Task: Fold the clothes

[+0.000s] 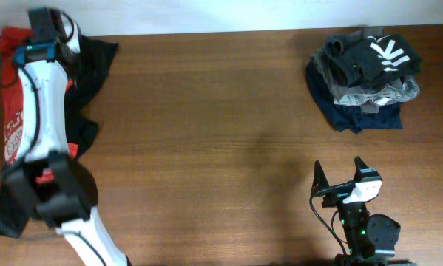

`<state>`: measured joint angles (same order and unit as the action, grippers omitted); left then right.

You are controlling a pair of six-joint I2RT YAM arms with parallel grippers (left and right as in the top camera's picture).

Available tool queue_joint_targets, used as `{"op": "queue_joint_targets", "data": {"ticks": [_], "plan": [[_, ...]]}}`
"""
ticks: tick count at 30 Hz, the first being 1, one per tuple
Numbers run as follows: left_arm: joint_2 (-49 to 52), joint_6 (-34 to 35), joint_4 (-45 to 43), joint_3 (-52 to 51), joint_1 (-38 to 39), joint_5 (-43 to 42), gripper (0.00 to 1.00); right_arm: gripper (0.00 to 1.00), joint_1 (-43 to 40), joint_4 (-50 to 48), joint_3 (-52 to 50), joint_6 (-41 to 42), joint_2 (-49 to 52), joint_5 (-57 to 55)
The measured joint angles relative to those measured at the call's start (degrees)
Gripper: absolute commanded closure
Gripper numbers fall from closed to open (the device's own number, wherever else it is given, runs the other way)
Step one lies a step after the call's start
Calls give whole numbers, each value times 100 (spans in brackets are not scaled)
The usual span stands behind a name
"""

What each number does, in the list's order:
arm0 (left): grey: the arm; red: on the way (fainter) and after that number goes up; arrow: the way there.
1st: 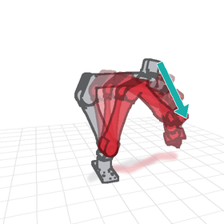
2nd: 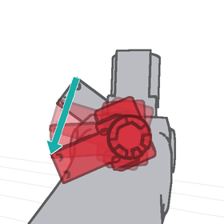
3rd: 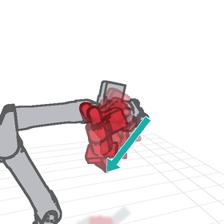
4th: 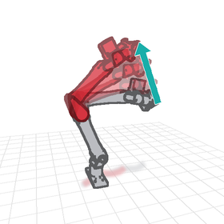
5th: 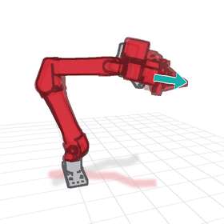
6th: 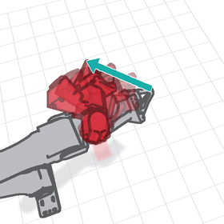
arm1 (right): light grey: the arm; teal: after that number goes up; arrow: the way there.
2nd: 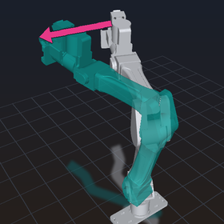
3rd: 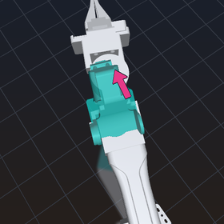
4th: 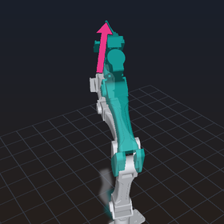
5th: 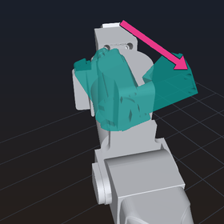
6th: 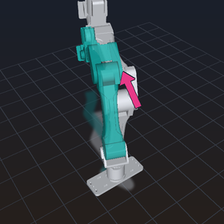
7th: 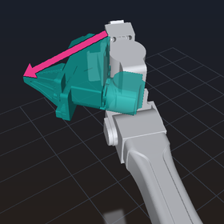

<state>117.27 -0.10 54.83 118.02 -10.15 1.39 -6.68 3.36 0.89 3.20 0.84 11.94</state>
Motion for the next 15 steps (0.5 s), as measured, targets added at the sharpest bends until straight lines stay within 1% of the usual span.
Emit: {"op": "queue_joint_targets", "data": {"ticks": [4,6,12,15], "plan": [[-1167,0,-20,31,275,197,1,1,0,-2,-2,0,0,0],[-1556,0,-46,76,310,223,1,1,0,0,-2,0,0,0],[-2221,9,-74,31,297,142,1,1,0,0,-2,4,0,0],[-2612,37,-448,-417,299,50,1,2,0,-2,-2,0,0,0]]}}
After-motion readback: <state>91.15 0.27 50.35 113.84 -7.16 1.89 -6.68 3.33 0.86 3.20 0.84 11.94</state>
